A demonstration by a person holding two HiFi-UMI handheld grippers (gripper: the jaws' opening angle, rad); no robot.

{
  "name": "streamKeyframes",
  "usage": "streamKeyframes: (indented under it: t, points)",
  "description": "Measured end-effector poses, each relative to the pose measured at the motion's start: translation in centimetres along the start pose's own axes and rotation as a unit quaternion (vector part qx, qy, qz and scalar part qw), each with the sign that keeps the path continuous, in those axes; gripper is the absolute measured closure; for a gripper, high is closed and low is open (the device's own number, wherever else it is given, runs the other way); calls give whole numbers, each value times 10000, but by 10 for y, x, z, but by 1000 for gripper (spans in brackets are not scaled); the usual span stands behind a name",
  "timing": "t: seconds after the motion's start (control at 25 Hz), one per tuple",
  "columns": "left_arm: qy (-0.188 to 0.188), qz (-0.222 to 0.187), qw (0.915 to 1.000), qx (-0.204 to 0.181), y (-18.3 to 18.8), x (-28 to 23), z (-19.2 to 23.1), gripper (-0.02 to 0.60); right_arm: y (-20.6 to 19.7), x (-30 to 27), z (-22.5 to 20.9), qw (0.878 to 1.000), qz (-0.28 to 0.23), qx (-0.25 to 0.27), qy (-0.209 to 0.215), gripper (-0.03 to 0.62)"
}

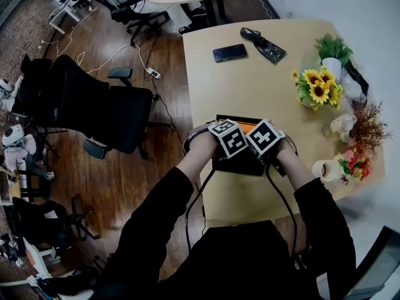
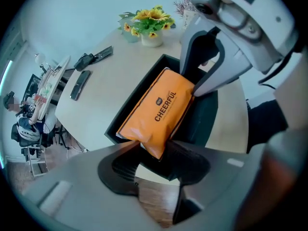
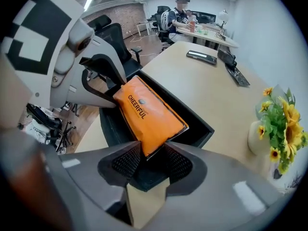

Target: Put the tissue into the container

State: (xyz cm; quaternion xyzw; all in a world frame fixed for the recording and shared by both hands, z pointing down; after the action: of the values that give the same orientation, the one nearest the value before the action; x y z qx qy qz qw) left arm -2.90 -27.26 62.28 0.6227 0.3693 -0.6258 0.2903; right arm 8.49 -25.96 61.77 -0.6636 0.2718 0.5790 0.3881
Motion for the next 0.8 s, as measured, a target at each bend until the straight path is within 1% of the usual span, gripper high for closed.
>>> streamKeyframes:
  t: [0.04,0.08,0.16,0.2,0.28,0.4,0.56,0.64,0.8]
  points:
    - [21,-95,9999,25,0,1,0,427,0,1,0,10000,-72,-33,14,440]
    - [27,-216,9997,71,-1,3,0,426,1,1,2,9997,-183,-104,114,437]
    - [10,-520,9983,245,-2,8,1,423,1,3,8,9978,-430,-305,401,435]
    - [-1,-691,9969,369,-2,12,2,423,0,4,8,9968,-526,-379,466,439]
    - [-17,-1040,9926,631,-2,22,4,423,-3,9,7,9954,-697,-469,453,444]
    - [-53,-1538,9835,955,-4,41,6,425,-3,21,9,9924,-1073,-525,304,445]
    - [-151,-2191,9668,1303,-11,69,0,425,-1,44,16,9860,-1619,-336,-193,461]
    - [-133,-2425,9596,1417,-20,78,-5,426,0,59,24,9788,-1995,-339,-314,467]
    - [-122,-2770,9505,1400,-43,95,-29,428,-5,87,45,9577,-2779,-442,-610,485]
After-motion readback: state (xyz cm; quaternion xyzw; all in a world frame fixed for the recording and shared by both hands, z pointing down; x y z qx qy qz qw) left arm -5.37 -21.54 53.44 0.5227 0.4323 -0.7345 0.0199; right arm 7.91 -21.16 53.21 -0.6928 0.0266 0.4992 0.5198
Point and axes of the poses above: the fingertips, and each gripper's own axes: x backward along the fingers, z to its left, y out of its top, the point moved 3 cm from there along x, backward along the fingers, and after that the axes turned 13 degrees about x, right-handed, at the moved point
